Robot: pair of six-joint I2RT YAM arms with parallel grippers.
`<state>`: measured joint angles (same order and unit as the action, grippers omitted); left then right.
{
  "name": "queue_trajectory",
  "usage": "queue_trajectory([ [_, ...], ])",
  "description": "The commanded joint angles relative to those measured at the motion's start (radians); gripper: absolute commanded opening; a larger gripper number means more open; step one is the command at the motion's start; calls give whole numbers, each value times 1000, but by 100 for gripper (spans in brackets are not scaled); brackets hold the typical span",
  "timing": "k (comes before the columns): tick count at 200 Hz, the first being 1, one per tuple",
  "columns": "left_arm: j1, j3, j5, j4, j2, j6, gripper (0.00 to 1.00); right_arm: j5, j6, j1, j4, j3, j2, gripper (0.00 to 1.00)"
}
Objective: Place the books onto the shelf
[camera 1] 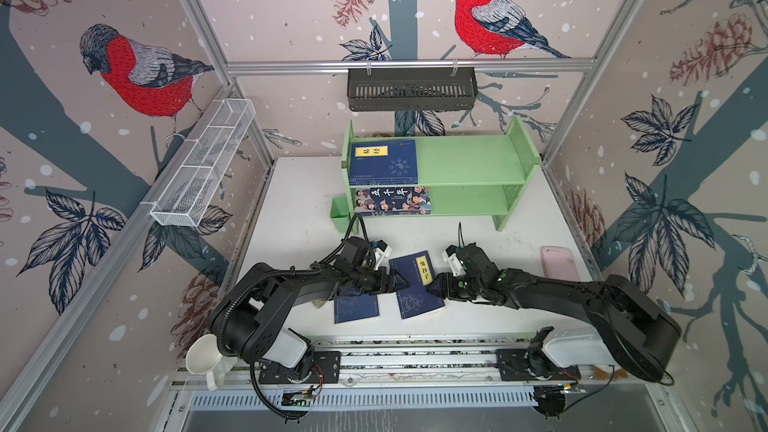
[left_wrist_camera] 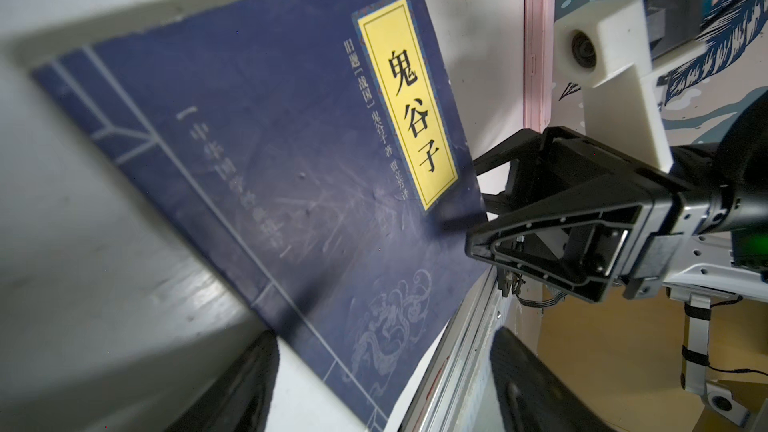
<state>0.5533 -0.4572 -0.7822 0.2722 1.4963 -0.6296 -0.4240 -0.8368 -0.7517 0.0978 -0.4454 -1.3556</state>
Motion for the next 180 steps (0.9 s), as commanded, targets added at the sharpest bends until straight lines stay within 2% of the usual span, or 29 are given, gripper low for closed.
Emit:
queue_trajectory([
  [1,2,5,6,27,7,-2,81,-46,14,4,13,5,-5,54],
  [93,14,3,-34,76,22,-45,82,-80,7,28,80,41,-8,29],
  [110,14,3,-40,83,19,-54,82,-83,5,33,87,48,-8,16],
  [136,14,8,-40,87,7,-59,82,-96,1,38,106,60,-1,5],
  [180,13,2,-39,61,-29,-38,83,-130,6,59,130,84,58,1],
])
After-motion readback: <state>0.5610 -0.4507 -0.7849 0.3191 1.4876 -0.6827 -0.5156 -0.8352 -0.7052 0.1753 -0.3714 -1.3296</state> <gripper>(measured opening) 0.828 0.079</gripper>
